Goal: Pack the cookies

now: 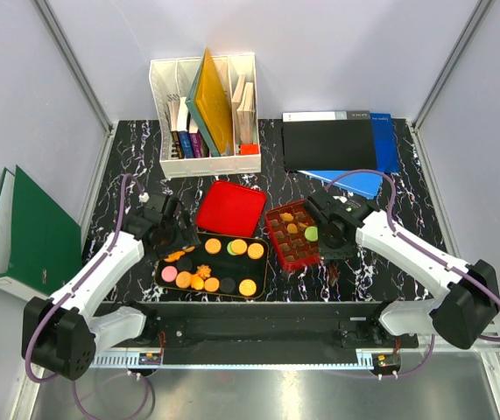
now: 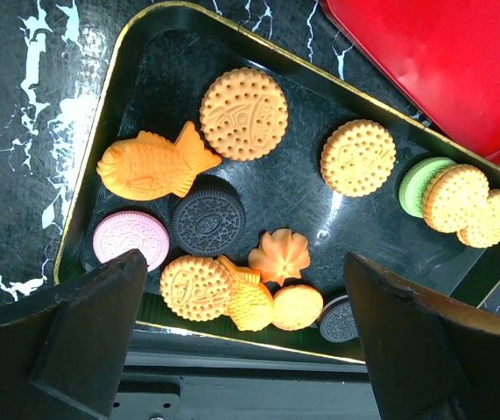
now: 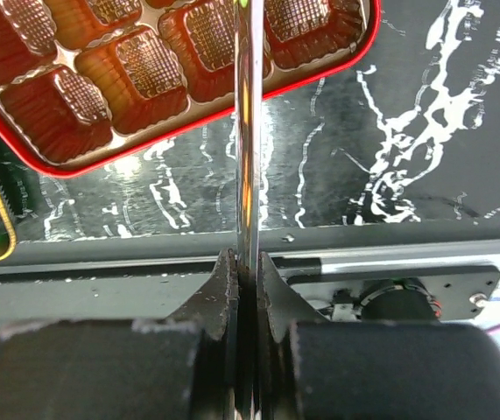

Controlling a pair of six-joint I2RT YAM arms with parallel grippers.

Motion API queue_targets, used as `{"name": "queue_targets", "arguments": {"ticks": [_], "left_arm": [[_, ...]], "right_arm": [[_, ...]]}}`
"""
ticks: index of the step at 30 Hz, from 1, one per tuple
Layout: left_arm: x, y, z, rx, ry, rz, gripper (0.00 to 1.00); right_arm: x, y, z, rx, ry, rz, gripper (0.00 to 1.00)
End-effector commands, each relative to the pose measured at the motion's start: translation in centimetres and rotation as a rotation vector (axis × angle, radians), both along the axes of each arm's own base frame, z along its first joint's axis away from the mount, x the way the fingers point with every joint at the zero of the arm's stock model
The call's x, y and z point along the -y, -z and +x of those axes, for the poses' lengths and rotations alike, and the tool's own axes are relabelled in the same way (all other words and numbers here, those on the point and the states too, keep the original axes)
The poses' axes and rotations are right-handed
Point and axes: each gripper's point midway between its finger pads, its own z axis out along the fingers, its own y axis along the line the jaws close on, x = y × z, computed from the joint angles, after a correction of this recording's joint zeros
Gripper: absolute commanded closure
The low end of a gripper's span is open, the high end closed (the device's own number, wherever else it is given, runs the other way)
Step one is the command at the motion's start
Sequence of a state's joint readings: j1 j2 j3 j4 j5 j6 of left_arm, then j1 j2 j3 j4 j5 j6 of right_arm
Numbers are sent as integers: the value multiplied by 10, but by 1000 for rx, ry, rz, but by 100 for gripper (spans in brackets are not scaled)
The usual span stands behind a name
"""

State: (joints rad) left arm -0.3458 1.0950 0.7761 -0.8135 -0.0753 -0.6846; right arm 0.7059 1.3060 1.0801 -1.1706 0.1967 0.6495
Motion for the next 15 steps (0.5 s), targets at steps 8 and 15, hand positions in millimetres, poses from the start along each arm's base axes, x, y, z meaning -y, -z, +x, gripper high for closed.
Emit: {"name": "queue_targets", "arguments": {"ticks": [8, 15], "left_arm": [[6, -2, 5, 22, 23, -20, 3], [6, -1, 5, 20, 23, -19, 2]], "right_arm": [[-20, -24, 0, 26, -43, 132, 100], [-31, -33, -1, 30, -75, 196, 100]]}}
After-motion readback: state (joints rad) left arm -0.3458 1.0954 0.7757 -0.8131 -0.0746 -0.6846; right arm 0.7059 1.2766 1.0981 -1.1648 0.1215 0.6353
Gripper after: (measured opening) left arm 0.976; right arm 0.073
